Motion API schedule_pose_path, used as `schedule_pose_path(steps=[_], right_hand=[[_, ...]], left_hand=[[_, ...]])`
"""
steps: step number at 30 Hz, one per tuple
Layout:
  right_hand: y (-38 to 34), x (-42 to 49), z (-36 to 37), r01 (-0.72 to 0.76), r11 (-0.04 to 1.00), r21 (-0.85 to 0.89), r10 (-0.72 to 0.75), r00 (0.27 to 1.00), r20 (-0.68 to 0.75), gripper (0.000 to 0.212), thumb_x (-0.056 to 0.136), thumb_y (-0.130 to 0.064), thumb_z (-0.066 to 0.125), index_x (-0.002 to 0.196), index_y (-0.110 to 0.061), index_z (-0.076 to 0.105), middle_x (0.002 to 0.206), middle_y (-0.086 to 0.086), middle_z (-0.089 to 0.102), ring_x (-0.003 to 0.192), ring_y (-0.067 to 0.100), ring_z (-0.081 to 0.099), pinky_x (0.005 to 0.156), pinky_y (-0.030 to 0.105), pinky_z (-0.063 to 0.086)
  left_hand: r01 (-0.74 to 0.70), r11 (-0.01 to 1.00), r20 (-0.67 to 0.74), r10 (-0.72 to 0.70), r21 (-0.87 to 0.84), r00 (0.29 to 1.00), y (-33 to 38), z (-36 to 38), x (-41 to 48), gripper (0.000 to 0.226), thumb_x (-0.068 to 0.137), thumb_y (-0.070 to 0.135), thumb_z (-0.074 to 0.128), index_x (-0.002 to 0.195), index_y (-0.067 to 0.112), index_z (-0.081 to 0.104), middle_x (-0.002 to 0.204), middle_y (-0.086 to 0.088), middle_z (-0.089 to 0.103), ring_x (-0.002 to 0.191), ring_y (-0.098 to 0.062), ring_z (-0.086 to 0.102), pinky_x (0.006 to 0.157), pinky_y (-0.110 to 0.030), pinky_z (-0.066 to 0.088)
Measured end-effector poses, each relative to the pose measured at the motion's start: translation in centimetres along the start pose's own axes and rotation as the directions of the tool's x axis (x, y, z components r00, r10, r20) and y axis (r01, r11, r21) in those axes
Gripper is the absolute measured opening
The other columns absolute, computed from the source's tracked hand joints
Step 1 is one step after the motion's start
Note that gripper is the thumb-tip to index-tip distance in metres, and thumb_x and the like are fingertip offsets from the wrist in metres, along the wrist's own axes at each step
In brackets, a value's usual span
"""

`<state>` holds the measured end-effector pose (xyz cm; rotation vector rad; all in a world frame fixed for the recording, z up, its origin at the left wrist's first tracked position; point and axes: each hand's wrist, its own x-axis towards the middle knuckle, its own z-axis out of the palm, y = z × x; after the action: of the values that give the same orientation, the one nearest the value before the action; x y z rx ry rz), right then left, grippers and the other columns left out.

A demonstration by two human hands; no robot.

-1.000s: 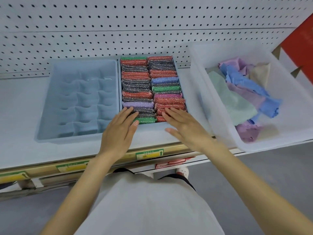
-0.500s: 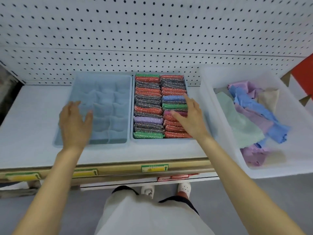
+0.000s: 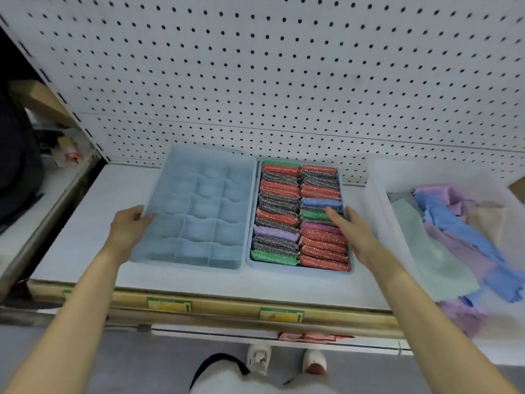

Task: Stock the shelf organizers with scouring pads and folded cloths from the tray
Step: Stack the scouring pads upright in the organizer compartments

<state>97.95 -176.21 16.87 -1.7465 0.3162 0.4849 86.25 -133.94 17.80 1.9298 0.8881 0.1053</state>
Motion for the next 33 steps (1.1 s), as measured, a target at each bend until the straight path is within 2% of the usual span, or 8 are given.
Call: schedule_pose_path(steps=[4, 9, 13, 16, 20, 25, 27, 33], right_hand=[[-0.6, -0.4, 1.0, 0.007, 0.999, 0.046, -0.010, 0.998, 0.066, 0.083, 0.084, -0.044, 0.064, 0.148, -0.013, 0.021, 0.142, 0.004, 0.042, 0.115, 0.021, 0.050, 0.101, 0.037, 0.040], [-1.3, -0.9, 3.3, -0.025, 0.996, 0.084, 0.009, 0.983, 0.185, 0.073, 0.088, -0.047, 0.057, 0.148, -0.022, 0.023, 0.143, 0.005, 0.043, 0.122, 0.024, 0.047, 0.104, 0.046, 0.037], [-1.8, -1.1, 6.2, -0.037, 0.996, 0.078, 0.011, 0.948, 0.319, 0.091, 0.071, -0.073, 0.055, 0.146, -0.029, 0.028, 0.148, 0.002, 0.038, 0.133, 0.026, 0.039, 0.109, 0.050, 0.034], [-2.4, -1.7, 8.6, -0.071, 0.988, 0.134, 0.012, 0.918, 0.397, 0.091, 0.073, -0.075, 0.045, 0.147, -0.025, 0.028, 0.150, 0.001, 0.033, 0.135, 0.027, 0.036, 0.110, 0.049, 0.033], [-3.4, -3.5, 11.2, -0.064, 0.979, 0.193, -0.026, 0.901, 0.432, 0.081, 0.085, -0.070, 0.030, 0.149, -0.022, 0.023, 0.154, 0.005, 0.027, 0.140, 0.025, 0.029, 0.113, 0.047, 0.028], [-4.8, -6.9, 11.2, -0.023, 0.955, 0.295, -0.143, 0.837, 0.529, 0.046, 0.080, -0.065, 0.047, 0.123, -0.048, 0.046, 0.138, -0.004, 0.048, 0.126, 0.019, 0.048, 0.105, 0.049, 0.040], [-4.4, -7.3, 10.6, 0.015, 0.958, 0.288, -0.180, 0.811, 0.556, 0.056, 0.083, -0.056, 0.060, 0.134, -0.045, 0.040, 0.134, -0.008, 0.055, 0.120, 0.019, 0.056, 0.099, 0.049, 0.046], [-4.2, -7.0, 4.2, 0.062, 0.880, 0.470, -0.201, 0.947, 0.252, 0.041, 0.090, -0.026, 0.060, 0.130, -0.026, 0.051, 0.118, 0.005, 0.067, 0.104, 0.029, 0.066, 0.083, 0.047, 0.055]], left_hand=[[-0.094, 0.996, -0.113, 0.093, 0.001, 0.989, 2.6, -4.1, -1.4, 0.006, 0.094, 0.007, 0.056, 0.091, 0.006, 0.061, 0.076, -0.011, 0.057, 0.073, -0.022, 0.054, 0.060, -0.024, 0.044], [-0.107, 0.993, -0.277, 0.116, 0.047, 0.954, 3.7, -9.6, -3.2, 0.020, 0.086, 0.020, 0.068, 0.103, 0.009, 0.069, 0.096, -0.017, 0.068, 0.089, -0.032, 0.064, 0.080, -0.053, 0.051], [-0.084, 0.996, -0.288, 0.072, -0.032, 0.955, 3.7, -10.3, -6.1, 0.019, 0.088, 0.013, 0.067, 0.105, 0.004, 0.069, 0.094, -0.015, 0.065, 0.086, -0.027, 0.060, 0.082, -0.054, 0.050], [-0.073, 0.993, -0.246, 0.047, -0.096, 0.968, 3.4, -9.4, -7.9, 0.020, 0.089, 0.008, 0.064, 0.108, 0.004, 0.068, 0.096, -0.013, 0.064, 0.085, -0.027, 0.061, 0.080, -0.048, 0.052], [-0.041, 0.984, -0.195, 0.007, -0.171, 0.981, 3.1, -8.2, -9.2, 0.009, 0.091, 0.004, 0.060, 0.097, 0.010, 0.064, 0.083, -0.009, 0.063, 0.056, -0.013, 0.063, 0.045, -0.020, 0.051], [-0.058, 0.976, -0.072, 0.044, -0.209, 0.996, 5.0, -5.7, -9.2, 0.021, 0.091, 0.005, 0.060, 0.112, 0.001, 0.065, 0.099, -0.018, 0.066, 0.080, -0.030, 0.063, 0.076, -0.046, 0.055], [-0.096, 0.968, -0.021, 0.094, -0.230, 0.995, 6.6, -3.6, -9.1, 0.023, 0.092, 0.005, 0.059, 0.115, -0.001, 0.063, 0.100, -0.017, 0.065, 0.080, -0.027, 0.062, 0.073, -0.041, 0.055], [-0.180, 0.915, 0.185, 0.259, -0.362, 0.948, 11.0, 3.5, -10.4, 0.014, 0.096, 0.015, 0.054, 0.098, 0.015, 0.068, 0.081, 0.006, 0.073, 0.069, -0.008, 0.067, 0.062, -0.023, 0.056]])
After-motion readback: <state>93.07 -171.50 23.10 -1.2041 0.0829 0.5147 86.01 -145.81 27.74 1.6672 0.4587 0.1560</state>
